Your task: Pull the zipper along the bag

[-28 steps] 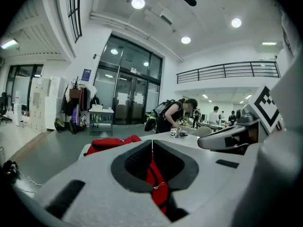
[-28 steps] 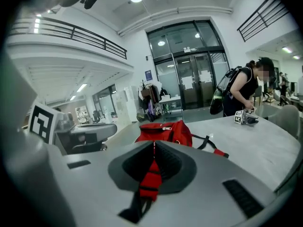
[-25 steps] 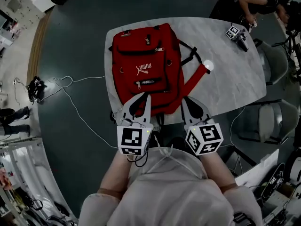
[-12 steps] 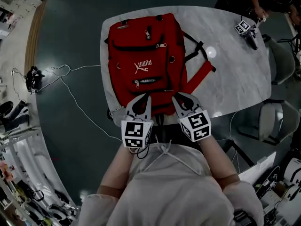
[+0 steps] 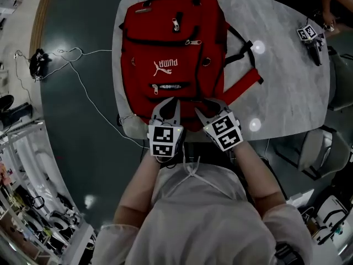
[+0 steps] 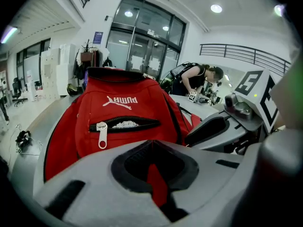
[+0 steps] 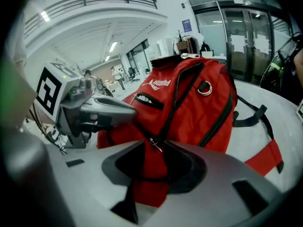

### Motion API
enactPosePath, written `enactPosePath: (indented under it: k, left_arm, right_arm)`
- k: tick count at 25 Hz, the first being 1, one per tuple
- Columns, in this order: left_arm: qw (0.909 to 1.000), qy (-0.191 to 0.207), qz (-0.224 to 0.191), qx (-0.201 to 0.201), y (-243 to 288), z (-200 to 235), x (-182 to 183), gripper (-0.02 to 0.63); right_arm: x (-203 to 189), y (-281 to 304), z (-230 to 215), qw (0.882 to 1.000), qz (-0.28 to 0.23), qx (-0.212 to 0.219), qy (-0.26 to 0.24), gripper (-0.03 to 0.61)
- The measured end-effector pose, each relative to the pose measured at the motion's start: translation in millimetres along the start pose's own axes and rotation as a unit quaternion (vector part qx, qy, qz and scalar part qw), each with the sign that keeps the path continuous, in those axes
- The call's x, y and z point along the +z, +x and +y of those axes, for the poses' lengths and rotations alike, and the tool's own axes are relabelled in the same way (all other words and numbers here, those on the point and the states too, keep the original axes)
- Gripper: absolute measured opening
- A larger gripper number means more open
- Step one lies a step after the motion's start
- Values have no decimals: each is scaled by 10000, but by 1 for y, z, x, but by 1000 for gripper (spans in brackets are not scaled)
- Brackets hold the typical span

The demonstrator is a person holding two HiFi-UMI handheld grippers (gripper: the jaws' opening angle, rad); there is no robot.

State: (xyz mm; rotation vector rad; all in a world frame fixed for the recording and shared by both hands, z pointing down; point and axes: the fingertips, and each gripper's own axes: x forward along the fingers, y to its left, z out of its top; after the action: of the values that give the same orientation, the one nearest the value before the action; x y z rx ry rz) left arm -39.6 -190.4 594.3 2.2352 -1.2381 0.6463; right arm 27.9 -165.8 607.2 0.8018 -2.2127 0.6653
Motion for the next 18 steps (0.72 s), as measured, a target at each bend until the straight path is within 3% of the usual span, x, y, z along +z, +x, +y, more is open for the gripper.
enactPosePath:
  k: [4,11,15,18]
  left_arm:
    - [9998,-5,202,-57,12,-6,-4,20]
    - [9947,6,929,-429,32,-22,-30,20]
    - [9928,-86,1132,-392,38,-18,-36,20]
    - [9915,-218,1187,-484,39,-16,-36,20]
  right_arm:
    - [-1,8,3,9988,185,243,-393,124]
    - [-5,14,0,9941,416,414,-914,51]
    - [-8,17,5,9862,559,565,-1453,31]
    - [-7,17,6,9842,722,681,-1468,29]
